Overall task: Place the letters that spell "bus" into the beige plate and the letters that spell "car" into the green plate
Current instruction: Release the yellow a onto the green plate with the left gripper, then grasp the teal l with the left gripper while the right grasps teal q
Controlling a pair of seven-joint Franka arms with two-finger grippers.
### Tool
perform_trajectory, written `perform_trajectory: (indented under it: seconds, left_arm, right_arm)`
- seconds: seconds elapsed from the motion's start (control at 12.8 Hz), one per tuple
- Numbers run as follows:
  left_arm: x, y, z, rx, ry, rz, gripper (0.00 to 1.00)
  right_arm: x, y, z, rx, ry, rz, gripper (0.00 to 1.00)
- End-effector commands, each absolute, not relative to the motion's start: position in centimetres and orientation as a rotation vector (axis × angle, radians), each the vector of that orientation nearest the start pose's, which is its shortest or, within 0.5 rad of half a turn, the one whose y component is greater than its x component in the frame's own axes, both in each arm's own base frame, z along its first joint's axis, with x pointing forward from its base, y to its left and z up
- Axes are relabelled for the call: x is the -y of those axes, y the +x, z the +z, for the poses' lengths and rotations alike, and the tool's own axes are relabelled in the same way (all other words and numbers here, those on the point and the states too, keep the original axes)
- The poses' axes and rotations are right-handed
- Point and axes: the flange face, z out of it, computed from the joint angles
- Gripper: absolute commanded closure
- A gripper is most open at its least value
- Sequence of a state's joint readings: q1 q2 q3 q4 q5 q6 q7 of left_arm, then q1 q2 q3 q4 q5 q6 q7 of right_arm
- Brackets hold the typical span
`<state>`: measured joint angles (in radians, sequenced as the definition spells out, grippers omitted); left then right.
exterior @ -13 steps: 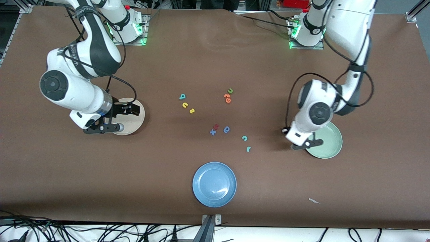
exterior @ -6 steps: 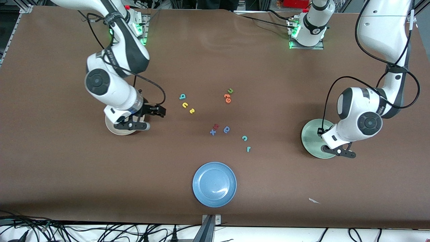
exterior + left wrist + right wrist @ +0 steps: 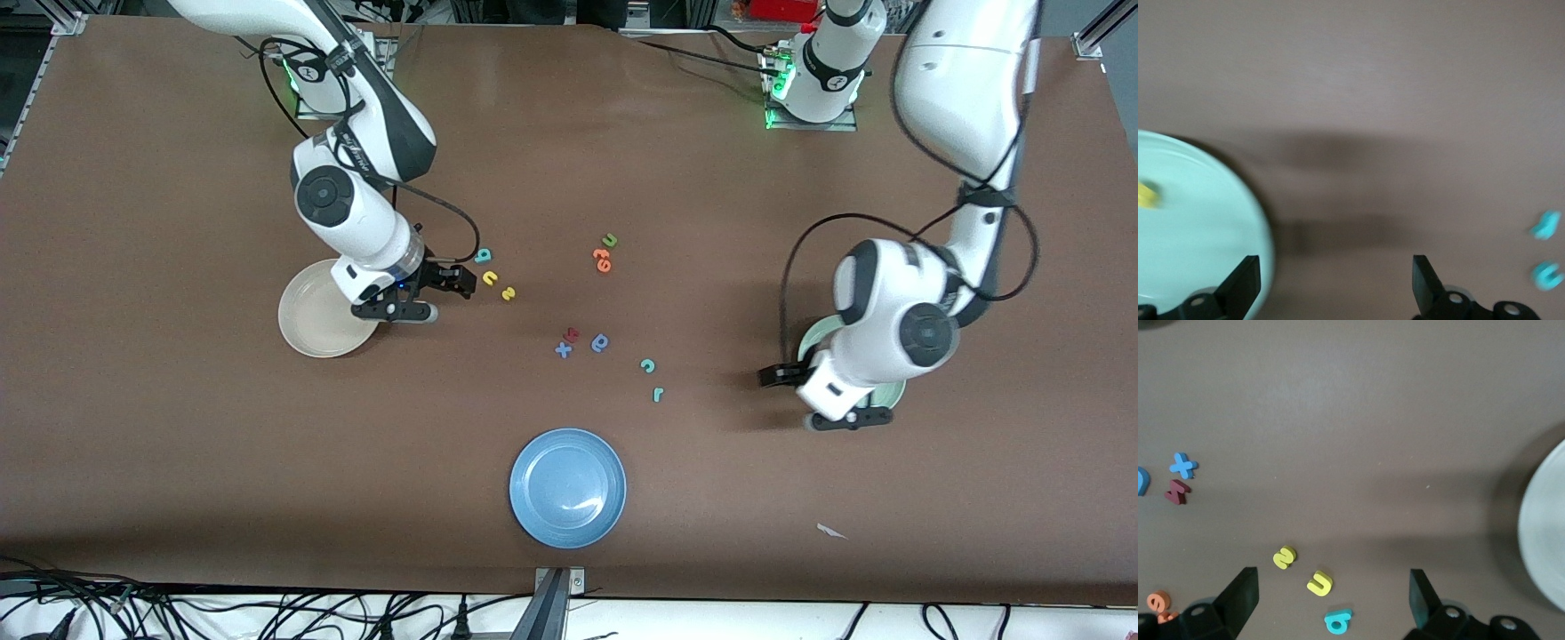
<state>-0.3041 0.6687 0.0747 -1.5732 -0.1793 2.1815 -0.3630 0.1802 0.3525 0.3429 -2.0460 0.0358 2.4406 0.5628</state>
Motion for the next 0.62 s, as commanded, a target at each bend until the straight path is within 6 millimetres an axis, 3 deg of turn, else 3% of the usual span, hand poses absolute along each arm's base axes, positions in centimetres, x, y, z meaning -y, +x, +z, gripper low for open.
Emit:
perform_trajectory:
  seconds: [0.0,0.23,0.55]
  left_arm:
    - [23.2,69.3,22.2,0.615,-3.158,0.109,0.00]
    - [27.3,70.1,20.8,0.838,-3.113,0.077,0.00]
    - [31.4,69.7,19.5,0.853,-3.107,0.053,0.00]
  right_arm:
    - [-31.2,48.9,26.5,-0.147,-3.005,-0.017,0.00]
    - [-33.2,46.5,24.3,-0.115,-3.026,-0.016,0.00]
    - [-35.9,43.3,21.1,-0.064,-3.107,-0.043,0.00]
